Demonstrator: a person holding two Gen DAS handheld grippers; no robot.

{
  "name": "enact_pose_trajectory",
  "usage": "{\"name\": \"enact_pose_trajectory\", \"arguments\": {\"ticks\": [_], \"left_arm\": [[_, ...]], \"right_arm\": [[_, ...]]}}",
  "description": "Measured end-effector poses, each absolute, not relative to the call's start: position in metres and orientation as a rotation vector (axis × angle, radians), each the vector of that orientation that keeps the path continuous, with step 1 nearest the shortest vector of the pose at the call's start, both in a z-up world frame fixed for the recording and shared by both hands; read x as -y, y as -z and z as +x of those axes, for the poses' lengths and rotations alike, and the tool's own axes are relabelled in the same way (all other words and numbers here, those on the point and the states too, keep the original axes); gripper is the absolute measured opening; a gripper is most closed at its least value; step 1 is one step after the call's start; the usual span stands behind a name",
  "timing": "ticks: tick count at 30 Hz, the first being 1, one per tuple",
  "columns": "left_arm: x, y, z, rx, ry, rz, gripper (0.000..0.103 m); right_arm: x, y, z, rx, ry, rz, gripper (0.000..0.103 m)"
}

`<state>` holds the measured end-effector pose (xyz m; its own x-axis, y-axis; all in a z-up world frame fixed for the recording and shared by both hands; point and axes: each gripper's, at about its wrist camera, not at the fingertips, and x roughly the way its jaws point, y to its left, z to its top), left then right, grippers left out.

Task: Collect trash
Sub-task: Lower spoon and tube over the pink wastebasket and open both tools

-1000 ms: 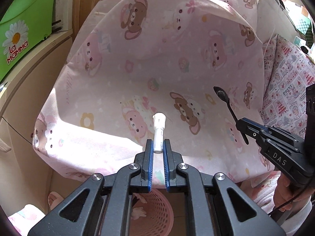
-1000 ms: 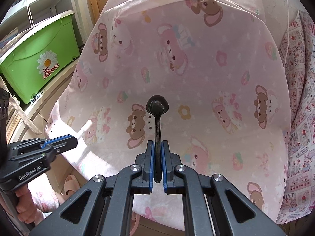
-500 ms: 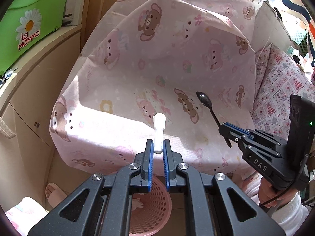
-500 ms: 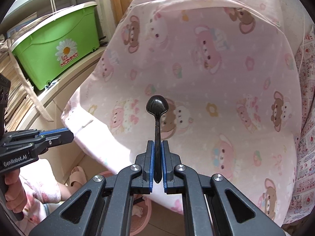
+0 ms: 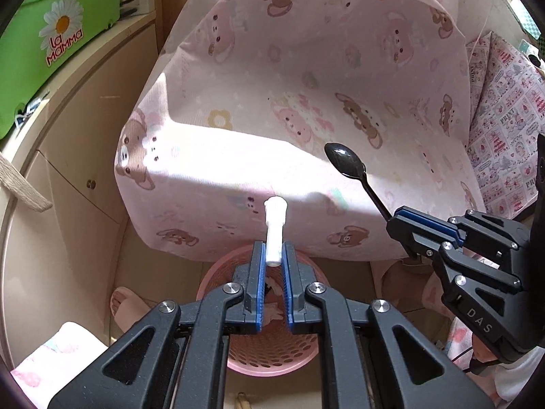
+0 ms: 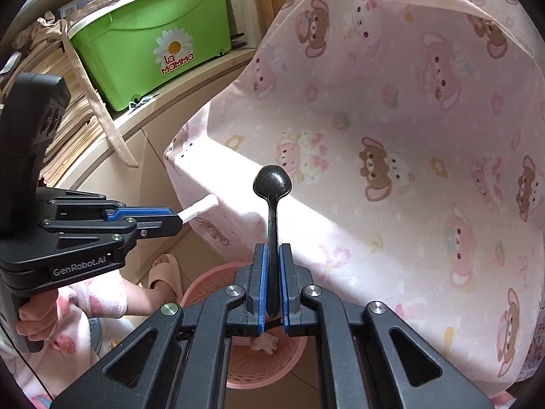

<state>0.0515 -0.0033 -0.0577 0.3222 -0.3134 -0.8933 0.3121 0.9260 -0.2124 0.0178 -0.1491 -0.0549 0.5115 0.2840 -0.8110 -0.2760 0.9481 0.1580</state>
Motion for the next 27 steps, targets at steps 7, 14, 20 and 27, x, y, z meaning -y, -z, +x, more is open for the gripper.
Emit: {"name": "enact_pose_trajectory", "arguments": {"ticks": [7,14,20,27], "left_arm": [[-0.006,0.085,0.054,-1.311,0.397,-0.038,0.009],[-0.007,0.124,0.059,-1.429,0.326,-0.047,0.009],[-0.012,0.172,0.065,-1.592,0.272,-0.090,0.009],[-0.010,0.228,0.064,-1.742,0.182,-0.022,0.009]], "right_arm": [[0.132,0.069,0.014,-1.037,-0.399,0.005,0.008],[0.118,0.096,0.015,-1.164,-0.449,-0.031,0.008],[0.111,0.135,0.014,-1.286,-0.434,-0.038,0.008],[0.107,0.206,0.016,-1.447,-0.366,-0.106,0.008]]}}
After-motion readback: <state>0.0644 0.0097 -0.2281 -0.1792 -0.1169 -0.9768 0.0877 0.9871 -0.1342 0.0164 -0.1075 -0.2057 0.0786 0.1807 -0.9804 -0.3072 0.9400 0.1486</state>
